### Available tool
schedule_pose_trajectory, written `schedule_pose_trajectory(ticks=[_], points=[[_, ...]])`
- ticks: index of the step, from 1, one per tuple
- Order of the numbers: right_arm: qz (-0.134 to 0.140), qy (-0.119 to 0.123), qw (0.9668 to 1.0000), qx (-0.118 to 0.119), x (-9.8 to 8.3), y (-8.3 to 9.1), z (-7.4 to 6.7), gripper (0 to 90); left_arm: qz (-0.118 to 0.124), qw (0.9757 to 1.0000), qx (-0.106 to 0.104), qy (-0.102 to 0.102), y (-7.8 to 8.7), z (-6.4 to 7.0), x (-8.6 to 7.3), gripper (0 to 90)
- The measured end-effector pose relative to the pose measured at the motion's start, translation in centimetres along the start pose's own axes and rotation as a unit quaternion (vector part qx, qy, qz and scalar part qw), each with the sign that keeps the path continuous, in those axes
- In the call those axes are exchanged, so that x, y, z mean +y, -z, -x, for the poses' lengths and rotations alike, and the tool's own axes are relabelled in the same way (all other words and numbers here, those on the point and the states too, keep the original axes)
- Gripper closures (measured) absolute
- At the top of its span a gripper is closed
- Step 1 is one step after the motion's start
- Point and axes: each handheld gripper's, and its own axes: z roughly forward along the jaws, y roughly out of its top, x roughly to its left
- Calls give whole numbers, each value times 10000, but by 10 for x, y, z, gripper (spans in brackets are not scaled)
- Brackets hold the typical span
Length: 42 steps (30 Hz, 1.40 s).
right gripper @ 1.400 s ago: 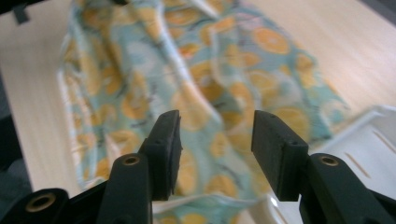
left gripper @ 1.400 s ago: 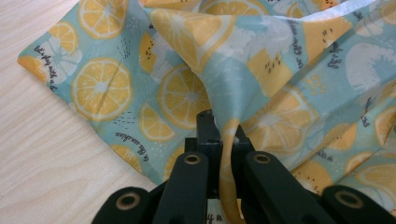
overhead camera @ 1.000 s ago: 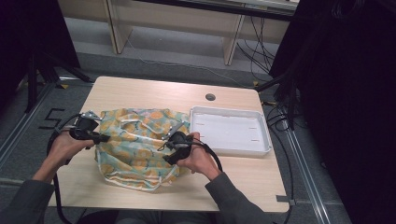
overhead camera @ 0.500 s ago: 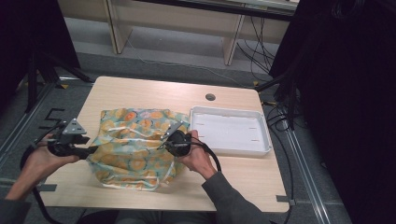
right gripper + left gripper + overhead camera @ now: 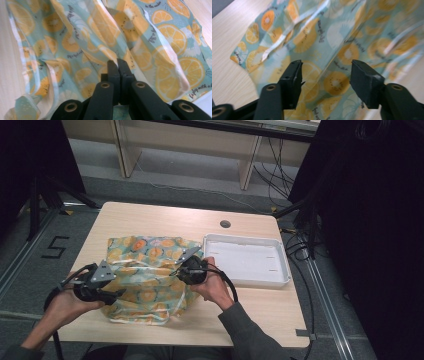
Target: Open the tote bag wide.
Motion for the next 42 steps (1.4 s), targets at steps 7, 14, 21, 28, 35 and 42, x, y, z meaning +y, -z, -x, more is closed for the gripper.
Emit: schedule_pose_trajectory(ticks=[7,14,21,28,35,42], points=[[47,7,9998,176,3,2,-4,900,-244,9976,356,-534,-33,-3,-4,461],[106,-59,9995,281,3,3,-4,900,-347,9965,154,-745,-46,3,0,879],[152,-103,9993,315,4,14,-7,900,-296,9970,-115,-706,-26,5,3,899],[358,-119,9988,306,5,29,-6,900,1,9981,-275,-558,3,3,3,900],[500,26,9970,595,7,41,-13,900,259,9974,-527,-422,28,-3,-2,900],[687,183,9953,651,14,56,-22,900,458,9963,-680,-265,54,-8,4,900]])
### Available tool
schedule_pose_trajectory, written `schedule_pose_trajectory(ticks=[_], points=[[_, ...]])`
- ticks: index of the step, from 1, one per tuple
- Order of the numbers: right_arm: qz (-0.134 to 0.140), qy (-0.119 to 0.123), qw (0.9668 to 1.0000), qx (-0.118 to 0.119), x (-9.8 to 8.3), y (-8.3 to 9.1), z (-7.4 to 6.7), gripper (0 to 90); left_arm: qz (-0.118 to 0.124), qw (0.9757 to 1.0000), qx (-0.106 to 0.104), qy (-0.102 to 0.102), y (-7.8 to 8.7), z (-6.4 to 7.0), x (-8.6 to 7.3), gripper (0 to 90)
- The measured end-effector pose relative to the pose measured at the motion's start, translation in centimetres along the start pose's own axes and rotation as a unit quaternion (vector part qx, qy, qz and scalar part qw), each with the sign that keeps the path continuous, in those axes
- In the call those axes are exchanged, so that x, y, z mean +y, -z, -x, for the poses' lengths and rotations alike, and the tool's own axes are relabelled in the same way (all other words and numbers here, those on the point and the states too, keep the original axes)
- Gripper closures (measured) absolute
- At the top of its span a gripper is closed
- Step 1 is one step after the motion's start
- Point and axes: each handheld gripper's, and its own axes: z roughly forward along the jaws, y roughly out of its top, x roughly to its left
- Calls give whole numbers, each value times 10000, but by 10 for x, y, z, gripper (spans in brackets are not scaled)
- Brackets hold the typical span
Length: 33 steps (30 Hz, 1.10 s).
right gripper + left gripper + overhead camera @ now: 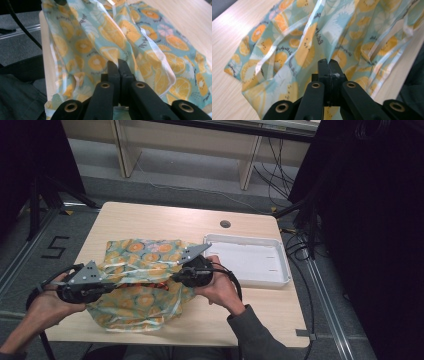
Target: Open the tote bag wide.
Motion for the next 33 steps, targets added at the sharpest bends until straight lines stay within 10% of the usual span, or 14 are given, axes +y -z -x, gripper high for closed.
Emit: schedule_pose_trajectory(ticks=[7,16,27,33], points=[[207,-21,9997,-134,12,8,8,900,163,9997,76,162,10,-21,19,900],[-23,46,9945,-1045,28,-40,62,900,-134,9974,458,535,-36,-77,40,900],[-508,-121,9929,-1067,24,-93,86,900,-706,9916,436,992,-91,-107,6,900],[-893,-201,9910,-977,16,-119,88,900,-585,9877,501,1363,-109,-113,-10,900]])
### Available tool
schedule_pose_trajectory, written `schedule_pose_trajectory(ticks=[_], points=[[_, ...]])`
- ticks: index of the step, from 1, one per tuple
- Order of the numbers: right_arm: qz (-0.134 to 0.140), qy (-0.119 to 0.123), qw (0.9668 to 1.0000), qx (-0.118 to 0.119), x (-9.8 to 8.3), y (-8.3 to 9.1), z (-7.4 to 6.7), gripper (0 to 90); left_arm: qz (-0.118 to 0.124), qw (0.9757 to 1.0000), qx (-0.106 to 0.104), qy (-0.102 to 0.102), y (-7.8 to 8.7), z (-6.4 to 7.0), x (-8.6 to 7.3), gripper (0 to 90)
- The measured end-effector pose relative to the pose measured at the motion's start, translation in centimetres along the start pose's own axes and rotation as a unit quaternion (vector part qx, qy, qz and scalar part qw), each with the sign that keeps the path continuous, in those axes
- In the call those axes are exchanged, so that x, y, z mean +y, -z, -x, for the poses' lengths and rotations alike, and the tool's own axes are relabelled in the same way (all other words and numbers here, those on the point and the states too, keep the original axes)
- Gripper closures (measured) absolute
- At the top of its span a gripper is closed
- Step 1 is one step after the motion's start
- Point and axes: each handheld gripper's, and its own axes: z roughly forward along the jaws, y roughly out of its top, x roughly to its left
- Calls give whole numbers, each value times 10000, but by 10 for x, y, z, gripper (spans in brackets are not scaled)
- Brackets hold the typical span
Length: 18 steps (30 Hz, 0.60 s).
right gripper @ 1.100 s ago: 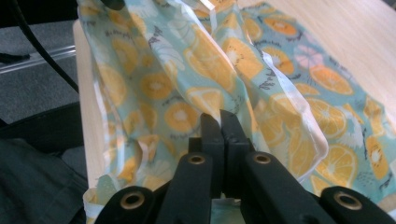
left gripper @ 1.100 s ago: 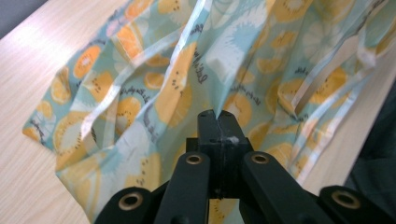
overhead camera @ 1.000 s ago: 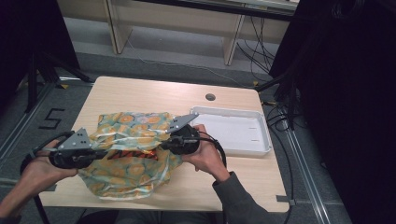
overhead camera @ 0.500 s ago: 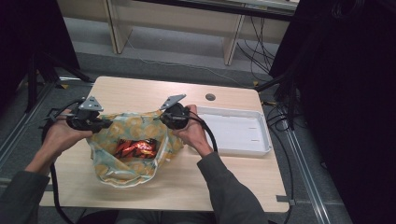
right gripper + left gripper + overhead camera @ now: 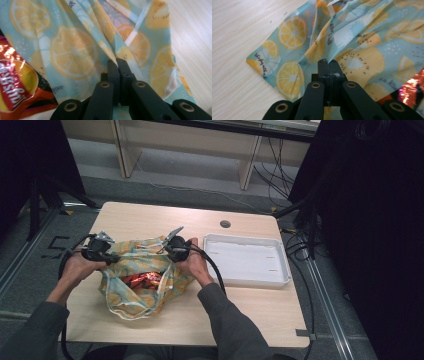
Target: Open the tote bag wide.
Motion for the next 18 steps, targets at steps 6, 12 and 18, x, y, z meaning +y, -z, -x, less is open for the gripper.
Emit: schedule_pose_trajectory(ticks=[6,12,18], points=[[-80,-63,9998,-144,1,-3,-2,753,4,10000,-11,35,-6,6,2,900],[461,-124,9988,125,4,49,-20,669,-166,9998,-31,-48,-2,6,7,899],[457,553,9957,587,2,72,-58,811,-26,10000,10,-29,-4,8,7,900]])
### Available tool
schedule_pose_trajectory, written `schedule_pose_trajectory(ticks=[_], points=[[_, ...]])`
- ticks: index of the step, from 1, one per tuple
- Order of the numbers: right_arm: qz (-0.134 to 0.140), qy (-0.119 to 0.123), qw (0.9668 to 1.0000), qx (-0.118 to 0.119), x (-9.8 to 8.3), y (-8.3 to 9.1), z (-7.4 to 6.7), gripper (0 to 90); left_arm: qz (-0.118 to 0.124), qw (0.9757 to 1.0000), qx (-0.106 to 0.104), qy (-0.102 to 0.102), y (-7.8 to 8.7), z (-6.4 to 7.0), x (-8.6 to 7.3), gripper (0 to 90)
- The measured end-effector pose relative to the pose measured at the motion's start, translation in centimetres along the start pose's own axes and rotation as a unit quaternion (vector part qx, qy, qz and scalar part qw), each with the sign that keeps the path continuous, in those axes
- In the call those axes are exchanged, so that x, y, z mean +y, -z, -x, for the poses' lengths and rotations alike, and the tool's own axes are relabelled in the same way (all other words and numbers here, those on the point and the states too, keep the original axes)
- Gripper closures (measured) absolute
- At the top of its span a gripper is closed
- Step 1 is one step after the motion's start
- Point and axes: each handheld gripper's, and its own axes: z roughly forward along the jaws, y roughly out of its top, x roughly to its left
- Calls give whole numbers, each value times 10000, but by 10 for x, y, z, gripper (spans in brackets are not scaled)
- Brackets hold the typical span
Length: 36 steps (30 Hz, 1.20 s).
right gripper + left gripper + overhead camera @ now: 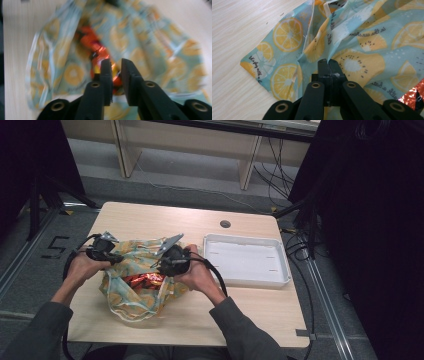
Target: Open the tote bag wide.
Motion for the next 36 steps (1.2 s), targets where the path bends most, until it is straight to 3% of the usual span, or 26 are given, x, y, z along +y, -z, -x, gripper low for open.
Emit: schedule_pose_trajectory(ticks=[2,4,5,6,7,8,9,10,11,12,13,14,15,19,20,22,23,24,25,26,27,28,30,32,33,36], points=[[-332,168,9993,-88,-5,-11,-7,853,35,10000,-18,89,1,1,0,900],[-799,80,9966,-159,-14,-23,-6,880,-16,10000,-25,40,3,-1,-1,900],[-929,42,9955,-155,-20,-26,-2,900,-85,10000,-39,-1,6,-2,-1,899],[-1051,-42,9943,-180,-27,-28,1,900,94,9999,-10,99,5,-2,-3,900],[-1176,-116,9927,-226,-37,-28,5,900,-5,10000,-35,2,7,-5,-3,899],[-1252,-279,9914,-279,-43,-27,7,900,12,10000,-14,41,7,-5,-4,899],[-1235,-51,9918,-324,-52,-26,14,900,51,9998,-52,173,6,-5,-5,899],[-1360,-425,9892,-339,-62,-27,15,900,-36,9999,-48,87,6,-6,-4,900],[-1399,-506,9882,-357,-68,-28,15,900,-40,10000,-18,-5,6,-6,-4,900],[-1451,-383,9881,-325,-74,-30,19,900,7,10000,-11,21,4,-4,-4,900],[-1539,-542,9860,-331,-80,-33,19,900,12,10000,0,-43,3,-3,-4,899],[-1594,-457,9856,-339,-85,-35,21,900,38,10000,-18,8,1,-2,-5,899],[-1627,-481,9848,-364,-86,-36,21,900,-144,9999,-39,-87,1,-3,-6,899],[-1544,-568,9860,-279,-87,-34,20,900,-33,10000,-62,-52,0,-2,-11,899],[-1443,-386,9885,-257,-84,-32,20,900,-9,9999,-106,-68,2,-1,-11,899],[-1213,-479,9912,-239,-76,-25,15,899,149,9998,-114,65,6,1,-11,894],[-1027,-373,9939,-166,-71,-21,14,892,97,9999,-115,-12,10,0,-9,882],[-890,-262,9956,-147,-66,-19,13,891,230,9996,-95,122,13,2,-9,844],[-796,-463,9956,-165,-61,-15,8,891,191,9997,-161,22,18,1,-7,807],[-688,-135,9974,-154,-56,-14,12,891,252,9995,-201,63,24,3,-6,764],[-659,-241,9974,-191,-53,-14,10,891,326,9993,-178,23,32,4,-4,720],[-578,-106,9982,-137,-50,-17,11,890,356,9992,-198,-27,38,5,-3,686],[-666,-296,9972,-137,-48,-19,9,887,482,9985,-256,-31,52,10,-2,673],[-682,-314,9971,-141,-46,-24,8,887,588,9978,-279,-139,66,16,-2,687],[-685,-157,9974,-126,-45,-26,10,885,632,9972,-290,-262,71,19,-3,703],[-715,-267,9970,-130,-44,-29,9,883,605,9969,-387,-319,70,35,-15,776]])
